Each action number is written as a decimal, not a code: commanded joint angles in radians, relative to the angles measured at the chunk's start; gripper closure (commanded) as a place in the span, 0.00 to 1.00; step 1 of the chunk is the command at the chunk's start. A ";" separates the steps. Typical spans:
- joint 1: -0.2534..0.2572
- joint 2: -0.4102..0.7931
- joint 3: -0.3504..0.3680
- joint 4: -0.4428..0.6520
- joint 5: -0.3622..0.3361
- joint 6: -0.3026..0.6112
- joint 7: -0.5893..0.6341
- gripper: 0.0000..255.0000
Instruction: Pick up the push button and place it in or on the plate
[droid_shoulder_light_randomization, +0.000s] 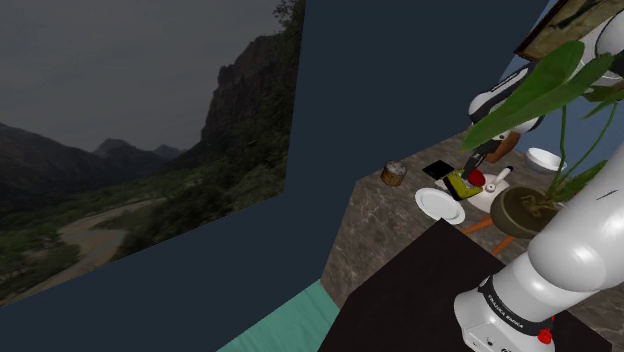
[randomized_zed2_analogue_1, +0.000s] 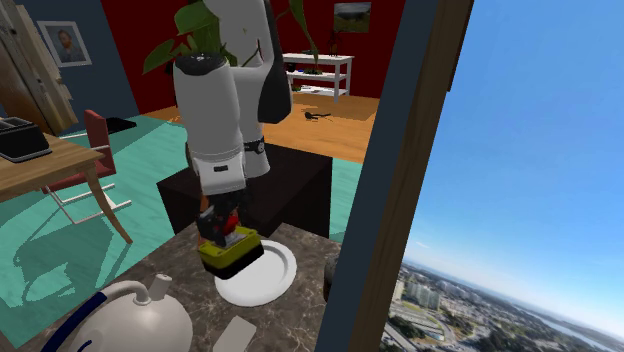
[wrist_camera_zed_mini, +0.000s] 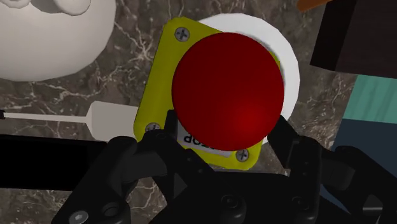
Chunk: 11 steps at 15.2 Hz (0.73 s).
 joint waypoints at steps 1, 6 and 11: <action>0.030 -0.040 0.002 -0.012 -0.033 -0.020 0.056 1.00; 0.083 -0.092 0.029 -0.034 -0.070 -0.039 0.161 1.00; 0.075 -0.030 0.040 -0.048 -0.016 0.025 0.124 1.00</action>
